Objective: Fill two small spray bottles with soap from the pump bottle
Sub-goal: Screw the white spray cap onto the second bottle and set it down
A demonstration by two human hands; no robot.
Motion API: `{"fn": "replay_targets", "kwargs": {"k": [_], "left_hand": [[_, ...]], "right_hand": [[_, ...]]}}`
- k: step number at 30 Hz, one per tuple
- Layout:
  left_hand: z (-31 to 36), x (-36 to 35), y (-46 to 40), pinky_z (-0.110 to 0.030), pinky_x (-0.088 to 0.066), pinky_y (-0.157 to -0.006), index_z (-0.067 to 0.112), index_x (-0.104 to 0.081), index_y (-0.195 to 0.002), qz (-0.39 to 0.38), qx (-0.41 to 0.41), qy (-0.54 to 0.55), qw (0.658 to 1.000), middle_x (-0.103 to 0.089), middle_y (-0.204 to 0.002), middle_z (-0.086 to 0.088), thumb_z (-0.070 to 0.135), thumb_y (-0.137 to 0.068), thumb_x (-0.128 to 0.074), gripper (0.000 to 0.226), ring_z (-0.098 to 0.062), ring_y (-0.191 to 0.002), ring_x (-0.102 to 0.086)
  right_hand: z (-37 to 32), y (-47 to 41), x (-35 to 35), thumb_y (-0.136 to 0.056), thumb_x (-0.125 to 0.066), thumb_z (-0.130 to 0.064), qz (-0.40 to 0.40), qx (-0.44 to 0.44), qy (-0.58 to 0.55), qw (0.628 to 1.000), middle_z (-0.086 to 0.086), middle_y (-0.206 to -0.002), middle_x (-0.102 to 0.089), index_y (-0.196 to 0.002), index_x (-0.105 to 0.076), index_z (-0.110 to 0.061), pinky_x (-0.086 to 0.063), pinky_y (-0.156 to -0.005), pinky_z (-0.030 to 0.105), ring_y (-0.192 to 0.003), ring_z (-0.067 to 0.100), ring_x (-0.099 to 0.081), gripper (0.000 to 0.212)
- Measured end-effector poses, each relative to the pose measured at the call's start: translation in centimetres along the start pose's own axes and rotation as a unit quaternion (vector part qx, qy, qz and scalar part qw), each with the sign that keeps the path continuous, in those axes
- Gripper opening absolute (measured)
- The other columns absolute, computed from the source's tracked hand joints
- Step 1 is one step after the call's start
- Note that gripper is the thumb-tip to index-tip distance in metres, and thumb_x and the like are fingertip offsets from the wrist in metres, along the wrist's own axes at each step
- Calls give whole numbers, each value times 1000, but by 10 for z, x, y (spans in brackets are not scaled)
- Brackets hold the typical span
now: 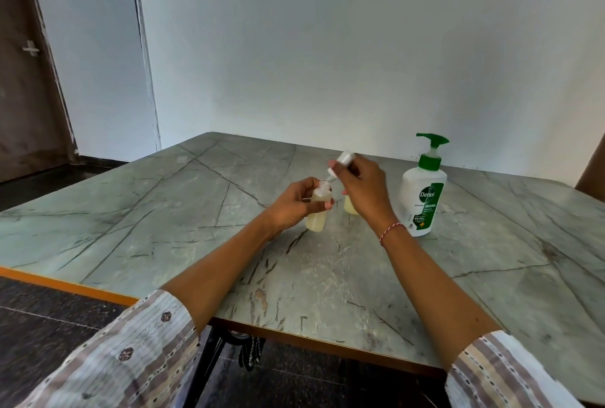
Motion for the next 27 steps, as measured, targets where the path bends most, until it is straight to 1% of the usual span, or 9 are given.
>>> {"fn": "replay_targets", "kwargs": {"k": [3,6,7,9,11,16,19,23,27], "left_hand": [[1,-1,0,-27,-48,-91,6,-52,-121,1,-6,-13,1000,-64,-114,-10,7,-84,-62,38,-19,-104,-61],[-2,0,-1,-31,-47,-94,9,-51,-119,7,9,-7,1000,-63,-116,-11,9,-84,-64,38,-21,-107,-60],[-2,0,-1,-33,-47,-94,11,-50,-118,8,17,-7,1000,-62,-118,-12,10,-84,-64,36,-23,-108,-59],[-3,0,-1,-34,-46,-94,9,-50,-119,-3,32,-18,999,-59,-121,-15,10,-85,-62,35,-26,-111,-57],[-3,-1,-2,-31,-47,-91,5,-51,-121,-19,42,-24,999,-59,-122,-18,10,-86,-60,36,-29,-113,-56],[-3,-1,1,-37,-46,-96,2,-53,-120,-24,43,-30,998,-60,-120,-19,8,-86,-60,36,-29,-113,-57],[-2,-2,2,-36,-47,-95,2,-53,-119,-30,39,-25,998,-60,-120,-19,6,-86,-60,34,-29,-112,-58],[0,-3,2,-34,-45,-94,1,-51,-122,-40,44,-23,998,-58,-122,-20,6,-87,-57,35,-27,-111,-56],[1,-4,2,-33,-45,-94,-2,-48,-124,-35,46,-30,998,-56,-124,-23,6,-88,-56,38,-31,-114,-55]], "right_hand": [[0,2,-11,-84,-66,-22,-43,-10,18,999,7,-90,-68,-98,-64,-7,-53,-68,24,-75,12,-60,20],[0,1,-9,-82,-68,-19,-48,-4,27,998,-5,-97,-61,-119,-56,-16,-46,-64,7,-83,8,-59,38],[0,0,-8,-84,-67,-18,-67,-12,23,997,-4,-103,-62,-123,-54,-17,-46,-68,7,-89,9,-59,41],[3,-1,-6,-88,-60,-13,-129,-52,-32,990,1,-116,-63,-127,-52,-16,-50,-86,21,-103,15,-60,40],[5,0,-3,-89,-57,-8,-163,-77,-78,981,3,-118,-64,-127,-54,-14,-47,-95,29,-109,17,-60,38],[4,0,-4,-76,-73,-16,-101,-53,-24,993,4,-97,-69,-102,-63,-12,-49,-69,14,-87,15,-65,28],[6,2,-10,-79,-71,-19,-121,-75,-24,989,13,-97,-67,-99,-62,-5,-52,-80,29,-91,24,-63,26],[5,-1,-2,-88,-57,-6,-176,-110,-107,972,7,-119,-63,-124,-53,-15,-47,-94,29,-110,19,-58,37],[3,0,0,-86,-55,5,-184,-73,-98,975,3,-114,-65,-125,-55,-11,-47,-93,25,-111,18,-60,43]]}}
Point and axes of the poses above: each hand's wrist, its own y-axis away from the middle knuckle, its own x-axis out of the back of the hand, z = x × y, the point moved 3 cm from there along -y, towards the middle knuckle
